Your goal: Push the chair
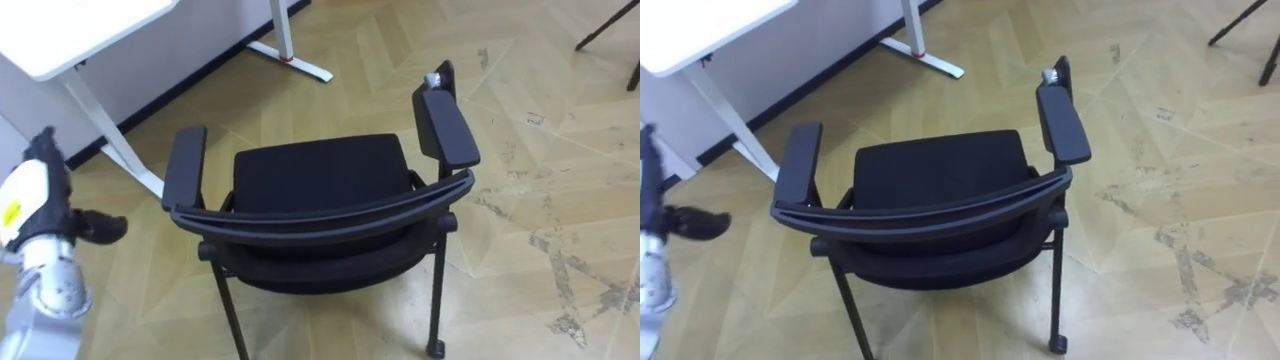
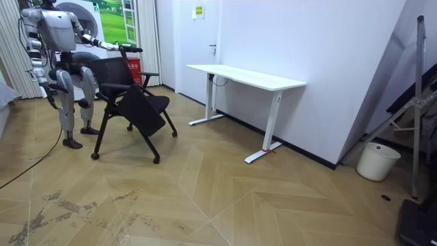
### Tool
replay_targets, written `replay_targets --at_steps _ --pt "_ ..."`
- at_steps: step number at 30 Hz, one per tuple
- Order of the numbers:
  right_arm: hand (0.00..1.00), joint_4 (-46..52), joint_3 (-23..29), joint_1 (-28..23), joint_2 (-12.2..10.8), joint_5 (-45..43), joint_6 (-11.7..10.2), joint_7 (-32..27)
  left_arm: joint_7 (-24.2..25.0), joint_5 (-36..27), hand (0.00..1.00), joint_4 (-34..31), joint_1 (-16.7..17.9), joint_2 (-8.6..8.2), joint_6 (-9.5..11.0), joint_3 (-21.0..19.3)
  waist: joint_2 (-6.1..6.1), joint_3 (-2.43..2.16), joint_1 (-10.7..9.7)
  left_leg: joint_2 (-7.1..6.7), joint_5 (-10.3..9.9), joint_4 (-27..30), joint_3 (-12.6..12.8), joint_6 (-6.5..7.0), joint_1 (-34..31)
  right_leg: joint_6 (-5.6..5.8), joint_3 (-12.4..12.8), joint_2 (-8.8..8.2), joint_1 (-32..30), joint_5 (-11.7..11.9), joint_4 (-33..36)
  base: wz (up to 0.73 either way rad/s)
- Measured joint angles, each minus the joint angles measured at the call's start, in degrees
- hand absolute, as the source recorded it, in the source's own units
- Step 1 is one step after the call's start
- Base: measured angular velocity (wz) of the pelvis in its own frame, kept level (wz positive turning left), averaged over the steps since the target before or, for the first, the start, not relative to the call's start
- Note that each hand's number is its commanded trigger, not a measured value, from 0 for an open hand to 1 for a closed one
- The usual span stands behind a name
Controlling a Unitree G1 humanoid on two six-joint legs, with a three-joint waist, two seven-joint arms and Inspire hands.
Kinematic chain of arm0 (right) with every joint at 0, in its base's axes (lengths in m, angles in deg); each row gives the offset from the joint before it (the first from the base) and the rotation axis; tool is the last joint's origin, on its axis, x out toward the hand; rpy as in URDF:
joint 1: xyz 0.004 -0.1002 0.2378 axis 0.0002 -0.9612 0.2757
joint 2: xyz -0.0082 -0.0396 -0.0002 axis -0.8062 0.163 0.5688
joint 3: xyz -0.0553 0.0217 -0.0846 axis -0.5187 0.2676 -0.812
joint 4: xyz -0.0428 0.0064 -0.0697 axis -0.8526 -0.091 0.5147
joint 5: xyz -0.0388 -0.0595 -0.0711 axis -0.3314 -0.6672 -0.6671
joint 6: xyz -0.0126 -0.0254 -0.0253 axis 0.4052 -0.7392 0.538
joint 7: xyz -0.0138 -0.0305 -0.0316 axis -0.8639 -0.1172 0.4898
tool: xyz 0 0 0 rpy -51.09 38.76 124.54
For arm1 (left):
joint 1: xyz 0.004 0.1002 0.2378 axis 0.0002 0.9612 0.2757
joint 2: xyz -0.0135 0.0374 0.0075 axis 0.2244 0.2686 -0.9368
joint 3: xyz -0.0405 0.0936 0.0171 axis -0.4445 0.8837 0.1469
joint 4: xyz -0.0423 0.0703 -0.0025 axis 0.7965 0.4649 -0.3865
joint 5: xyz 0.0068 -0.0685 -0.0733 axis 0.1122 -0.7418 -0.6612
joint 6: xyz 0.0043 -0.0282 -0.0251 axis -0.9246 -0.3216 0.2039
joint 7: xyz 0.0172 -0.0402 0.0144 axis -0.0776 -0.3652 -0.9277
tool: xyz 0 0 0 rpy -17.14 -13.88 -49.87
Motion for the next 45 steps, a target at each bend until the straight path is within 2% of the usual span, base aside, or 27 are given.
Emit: replay_targets --at_steps 2,5,7,9,10,12,15,17,19,21,22,23,24,25,27,29,33,34,36,38,45 --pt "0.00 0.00 -0.32 0.77 -0.01 -0.05 0.00 0.14 1.99 0.34 0.00 0.06 -0.67 0.00 -0.12 2.08 -0.03 0.09 -0.18 0.02 0.00 -0.01 0.35 0.00 0.01 0.00 0.15 0.02 -0.13 0.00 0.01 -0.08" --pt "0.00 0.13 -1.43 1.73 -0.02 -0.25 -0.05 0.19 6.15 0.59 0.00 0.07 -0.69 0.09 -0.37 4.35 -0.26 0.33 -1.64 0.03 -0.01 -0.05 0.48 0.00 -0.14 0.00 0.80 0.09 -0.27 0.00 -0.08 -0.04" --pt "0.00 0.13 -1.42 1.76 -0.01 -0.19 -0.07 0.21 8.99 1.11 0.00 0.09 -0.68 0.88 -1.15 5.04 -0.26 0.33 -2.12 0.01 -0.01 -0.04 0.43 0.00 -0.44 0.00 0.83 0.09 -0.53 0.00 -0.14 0.00" --pt "0.00 0.12 -1.41 1.90 0.24 -0.28 -0.06 0.21 13.29 1.15 0.00 0.10 -0.68 3.28 -1.42 6.82 0.06 0.32 -2.26 0.01 0.00 0.01 0.52 0.00 -0.92 -0.01 1.08 0.11 -1.12 0.01 -0.12 0.00" --pt "0.00 0.08 -1.42 1.88 0.42 -0.30 -0.07 0.23 14.51 1.13 0.00 0.10 -0.68 3.74 -1.49 7.49 0.17 0.32 -2.27 0.00 0.00 0.01 0.54 0.00 -0.91 -0.01 1.14 0.10 -1.11 0.01 -0.11 0.00" --pt "0.00 -0.09 -1.30 1.88 0.90 -0.33 -0.09 0.30 19.99 1.18 0.00 -0.24 -0.71 5.32 -1.99 9.27 0.68 0.12 -2.44 -0.01 0.00 0.02 0.54 0.00 -0.85 -0.01 1.31 0.10 -1.08 0.01 -0.11 0.00" --pt "0.00 -0.02 -0.88 1.95 1.32 -1.04 -0.10 0.82 26.95 1.20 0.00 -2.69 -0.71 6.63 -3.59 9.41 1.28 0.33 -2.58 0.00 0.00 0.12 0.54 0.01 -0.71 -0.01 1.89 0.09 -1.07 0.01 -0.11 0.00" --pt "0.00 0.02 -0.91 2.34 1.68 -1.52 -0.10 0.79 30.60 1.09 0.00 -3.42 -1.07 6.93 -4.18 9.42 1.87 0.57 -2.79 -0.03 0.00 0.15 0.56 0.01 -0.88 -0.01 2.18 0.07 -1.10 0.01 -0.10 0.00" --pt "0.00 -0.10 -0.90 2.72 1.70 -2.37 -0.02 0.77 34.64 0.63 0.00 -3.22 -2.52 7.38 -5.75 9.71 2.27 0.64 -3.04 -0.02 0.00 0.21 0.54 0.01 -1.00 0.04 2.23 0.07 -1.15 -0.02 -0.10 0.00" --pt "0.00 -0.06 -0.90 2.91 2.02 -2.59 0.68 0.66 39.93 0.03 0.00 -3.25 -4.02 9.09 -7.82 11.08 2.78 0.41 -3.04 -0.04 -0.01 0.14 0.54 0.00 -1.00 0.11 2.21 0.08 -1.14 -0.22 -0.12 0.00" --pt "0.00 -0.04 -0.90 2.94 2.19 -2.62 1.13 0.60 41.31 0.03 0.00 -3.28 -4.33 9.23 -8.32 11.09 2.91 0.31 -3.07 -0.05 -0.01 0.13 0.54 0.00 -0.97 0.11 2.23 0.08 -1.11 -0.23 -0.12 0.00" --pt "0.00 -0.02 -0.90 2.96 2.63 -2.60 1.80 0.57 43.49 0.01 0.00 -3.57 -4.54 9.33 -9.36 11.17 3.19 0.12 -3.29 -0.06 -0.01 0.13 0.56 0.00 -0.90 0.12 2.21 0.07 -1.04 -0.25 -0.12 0.00" --pt "0.00 0.16 -0.86 2.91 2.92 -2.70 2.28 0.43 45.39 0.04 0.00 -4.54 -4.53 9.37 -11.01 11.17 3.30 0.03 -3.51 -0.06 -0.01 0.15 0.60 0.00 -0.85 0.13 2.21 0.04 -0.99 -0.26 -0.12 0.00" --pt "0.00 0.19 -0.87 2.91 2.96 -2.74 2.41 0.31 46.36 0.03 0.00 -5.22 -4.53 9.49 -11.76 11.17 3.34 0.00 -3.56 -0.06 -0.01 0.19 0.60 0.00 -0.86 0.11 2.18 0.03 -0.98 -0.28 -0.11 0.00" --pt "0.00 0.18 -0.86 3.05 2.93 -2.58 2.86 -0.04 51.02 0.02 0.00 -8.19 -4.54 10.34 -14.64 11.17 3.21 0.09 -4.12 -0.13 0.00 0.39 0.51 0.00 -0.87 0.12 2.03 -0.08 -0.79 -0.43 -0.05 0.04" --pt "0.00 0.17 -0.86 3.49 2.82 -2.60 3.73 -0.10 54.21 0.06 0.00 -9.64 -4.64 11.36 -16.31 11.17 3.03 0.22 -4.80 -0.22 -0.01 0.69 0.49 0.00 -0.93 0.10 2.04 -0.18 -0.70 -0.64 0.03 0.03" --pt "0.00 -0.01 -0.88 3.75 2.71 -2.38 4.48 -0.57 59.35 1.25 0.00 -10.13 -6.80 12.11 -19.28 11.93 2.88 0.46 -4.96 -0.23 -0.01 0.86 0.49 0.00 -0.93 0.10 2.43 -0.20 -0.63 -0.66 0.03 0.00" --pt "0.00 -0.03 -0.87 3.77 2.70 -2.37 4.51 -0.56 59.96 1.28 0.00 -10.14 -7.10 12.30 -19.53 12.03 2.91 0.57 -4.97 -0.23 -0.01 0.86 0.49 0.00 -0.95 0.10 2.46 -0.20 -0.63 -0.66 0.02 0.00" --pt "0.00 -0.01 -0.81 3.85 2.69 -2.49 4.58 -0.55 62.32 2.37 0.00 -12.55 -7.38 13.42 -20.45 12.08 3.04 1.21 -4.97 -0.26 -0.01 0.86 0.48 0.00 -1.07 0.06 2.55 -0.21 -0.87 -0.77 0.02 0.00" --pt "0.00 -0.08 -0.81 3.76 2.69 -2.53 5.00 -0.55 64.52 2.42 0.00 -15.63 -7.37 14.04 -20.69 12.11 3.05 1.35 -4.86 -0.28 -0.01 0.88 0.19 0.00 -1.48 0.05 2.55 -0.21 -1.04 -0.82 0.01 0.07" --pt "0.00 -0.32 0.29 4.28 2.40 -2.40 4.89 0.19 70.02 2.21 0.00 -27.96 -7.50 14.47 -20.99 12.40 3.22 1.21 -4.37 -0.36 -0.01 2.95 -0.30 0.00 -3.81 0.04 2.56 -0.33 -2.15 -0.93 0.03 0.06"
